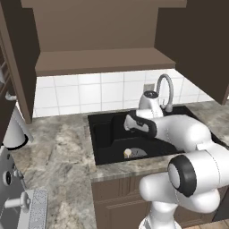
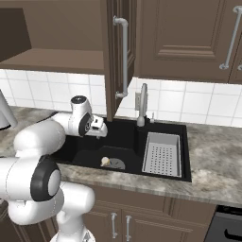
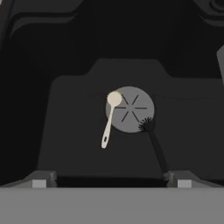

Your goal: Pick up the dish brush and dish brush from the sink, and place them back in the cabinet, and close the cabinet doors.

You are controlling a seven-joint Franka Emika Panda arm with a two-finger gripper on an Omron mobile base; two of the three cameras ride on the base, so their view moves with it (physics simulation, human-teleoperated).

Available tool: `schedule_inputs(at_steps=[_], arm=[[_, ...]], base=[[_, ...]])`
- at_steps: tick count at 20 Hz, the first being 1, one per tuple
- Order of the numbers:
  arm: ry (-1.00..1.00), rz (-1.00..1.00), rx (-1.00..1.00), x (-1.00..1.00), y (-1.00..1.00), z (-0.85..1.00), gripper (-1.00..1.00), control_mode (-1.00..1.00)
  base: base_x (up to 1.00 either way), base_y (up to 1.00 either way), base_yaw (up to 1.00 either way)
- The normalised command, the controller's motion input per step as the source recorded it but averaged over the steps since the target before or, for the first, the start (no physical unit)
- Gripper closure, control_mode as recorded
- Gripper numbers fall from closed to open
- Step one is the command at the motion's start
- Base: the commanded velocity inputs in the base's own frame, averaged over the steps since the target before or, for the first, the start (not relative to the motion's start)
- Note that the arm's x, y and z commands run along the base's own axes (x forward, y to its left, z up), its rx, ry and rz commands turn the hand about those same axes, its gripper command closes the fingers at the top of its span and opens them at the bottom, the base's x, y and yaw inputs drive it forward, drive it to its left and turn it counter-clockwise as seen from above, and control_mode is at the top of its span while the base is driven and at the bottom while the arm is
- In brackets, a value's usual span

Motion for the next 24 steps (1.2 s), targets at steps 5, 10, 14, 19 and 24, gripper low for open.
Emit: schedule_inputs(at_steps=[5, 10, 14, 19, 24], arm=[[0.0, 0.0, 0.0, 0.27, 0.0, -0.24, -1.0, -1.0], [0.06, 0.0, 0.0, 0.25, 0.0, -0.23, -1.0, -1.0], [0.1, 0.0, 0.0, 0.18, 0.0, -0.26, -1.0, -1.0], [0.04, 0.0, 0.0, 0.08, 0.0, -0.27, -1.0, -1.0], [0.0, 0.0, 0.0, 0.07, 0.0, -0.25, -1.0, -1.0]], base=[[0.0, 0.0, 0.0], [0.0, 0.0, 0.0], [0.0, 0.0, 0.0], [0.0, 0.0, 0.0], [0.0, 0.0, 0.0]])
